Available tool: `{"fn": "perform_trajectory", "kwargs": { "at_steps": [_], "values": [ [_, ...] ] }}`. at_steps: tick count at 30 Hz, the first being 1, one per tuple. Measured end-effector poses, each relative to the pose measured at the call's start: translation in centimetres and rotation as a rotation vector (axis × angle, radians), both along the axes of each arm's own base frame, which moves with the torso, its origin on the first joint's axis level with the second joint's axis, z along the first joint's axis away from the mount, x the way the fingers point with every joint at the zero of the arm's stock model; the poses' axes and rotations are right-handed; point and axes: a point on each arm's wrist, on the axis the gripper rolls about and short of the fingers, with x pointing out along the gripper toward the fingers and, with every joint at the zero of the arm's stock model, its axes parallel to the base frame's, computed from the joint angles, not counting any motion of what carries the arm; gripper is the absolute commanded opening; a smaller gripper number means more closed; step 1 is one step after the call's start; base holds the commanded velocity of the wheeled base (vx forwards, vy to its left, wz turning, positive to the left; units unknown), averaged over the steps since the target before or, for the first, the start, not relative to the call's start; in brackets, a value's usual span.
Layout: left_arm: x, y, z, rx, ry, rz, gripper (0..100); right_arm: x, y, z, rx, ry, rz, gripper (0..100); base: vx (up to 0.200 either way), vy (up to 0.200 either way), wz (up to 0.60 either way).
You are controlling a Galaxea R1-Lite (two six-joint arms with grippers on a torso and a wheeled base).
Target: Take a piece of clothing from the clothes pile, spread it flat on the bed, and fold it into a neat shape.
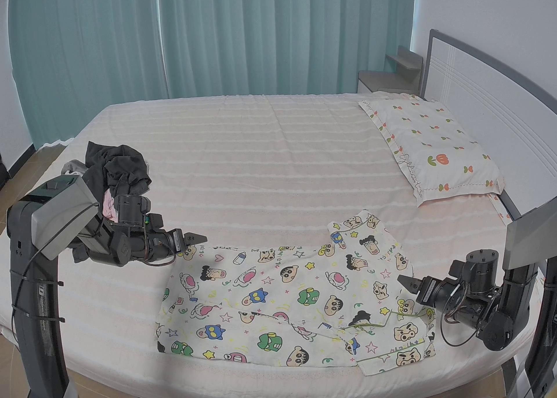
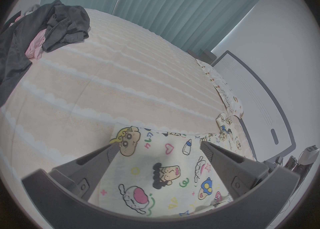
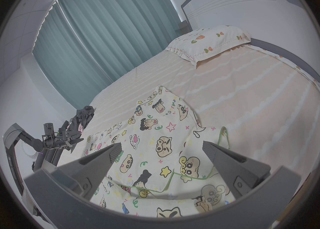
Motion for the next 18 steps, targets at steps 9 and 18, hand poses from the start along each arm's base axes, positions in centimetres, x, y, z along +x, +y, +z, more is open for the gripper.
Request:
{"fn": "perform_trajectory", "kwargs": {
  "at_steps": [9,18],
  "values": [
    [1.2,0.4,-1.9,0.014,0.003,0.006,100,-0.1,0.0,-0.1,-0.002,0.008,0.001,100,0.0,0.0,0.0],
    [1.6,0.7,-2.7,0.025,0.001,0.006,100,-0.2,0.0,-0.3,-0.005,0.018,0.002,100,0.0,0.0,0.0]
  ]
}}
